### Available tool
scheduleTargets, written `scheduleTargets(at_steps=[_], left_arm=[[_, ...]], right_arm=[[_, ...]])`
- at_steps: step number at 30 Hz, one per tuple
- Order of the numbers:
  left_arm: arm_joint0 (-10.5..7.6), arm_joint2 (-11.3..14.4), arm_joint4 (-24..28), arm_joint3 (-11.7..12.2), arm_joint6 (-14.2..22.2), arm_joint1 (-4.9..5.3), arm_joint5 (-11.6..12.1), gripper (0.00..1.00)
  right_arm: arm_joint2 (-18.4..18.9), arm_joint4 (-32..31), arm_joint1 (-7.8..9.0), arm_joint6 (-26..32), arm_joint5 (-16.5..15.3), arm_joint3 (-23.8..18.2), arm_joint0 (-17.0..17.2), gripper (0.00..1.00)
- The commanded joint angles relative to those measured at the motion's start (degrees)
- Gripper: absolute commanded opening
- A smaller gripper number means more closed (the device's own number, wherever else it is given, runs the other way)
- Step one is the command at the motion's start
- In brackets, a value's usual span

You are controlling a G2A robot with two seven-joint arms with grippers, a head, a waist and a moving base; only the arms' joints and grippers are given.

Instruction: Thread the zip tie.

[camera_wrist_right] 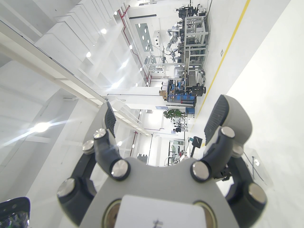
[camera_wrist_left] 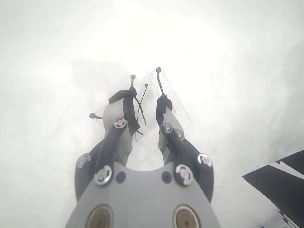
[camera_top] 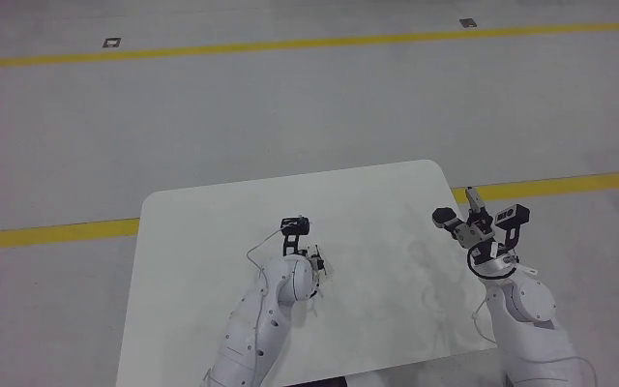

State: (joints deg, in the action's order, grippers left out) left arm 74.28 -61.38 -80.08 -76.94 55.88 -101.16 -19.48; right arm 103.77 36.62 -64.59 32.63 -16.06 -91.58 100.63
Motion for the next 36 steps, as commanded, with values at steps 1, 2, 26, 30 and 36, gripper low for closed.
scheduleTargets(at_steps=[1, 2, 26, 30, 36], left_arm=[[-0.29, -0.2, -0.2, 0.6, 0.0, -0.23, 0.0, 0.21], [-0.44, -0.1, -0.2, 0.8, 0.2, -0.33, 0.0, 0.20], [-0.50, 0.5, -0.7, 1.8, 1.1, -0.36, 0.0, 0.11], [-0.64, 0.5, -0.3, 2.7, 0.6, -0.45, 0.0, 0.08], [-0.96, 0.0, 0.1, 3.5, 0.4, -0.74, 0.0, 0.00]], right_arm=[[0.0, 0.0, 0.00, 0.0, 0.0, 0.0, 0.0, 1.00], [0.0, 0.0, 0.00, 0.0, 0.0, 0.0, 0.0, 1.00], [0.0, 0.0, 0.00, 0.0, 0.0, 0.0, 0.0, 1.00], [0.0, 0.0, 0.00, 0.0, 0.0, 0.0, 0.0, 1.00], [0.0, 0.0, 0.00, 0.0, 0.0, 0.0, 0.0, 1.00]])
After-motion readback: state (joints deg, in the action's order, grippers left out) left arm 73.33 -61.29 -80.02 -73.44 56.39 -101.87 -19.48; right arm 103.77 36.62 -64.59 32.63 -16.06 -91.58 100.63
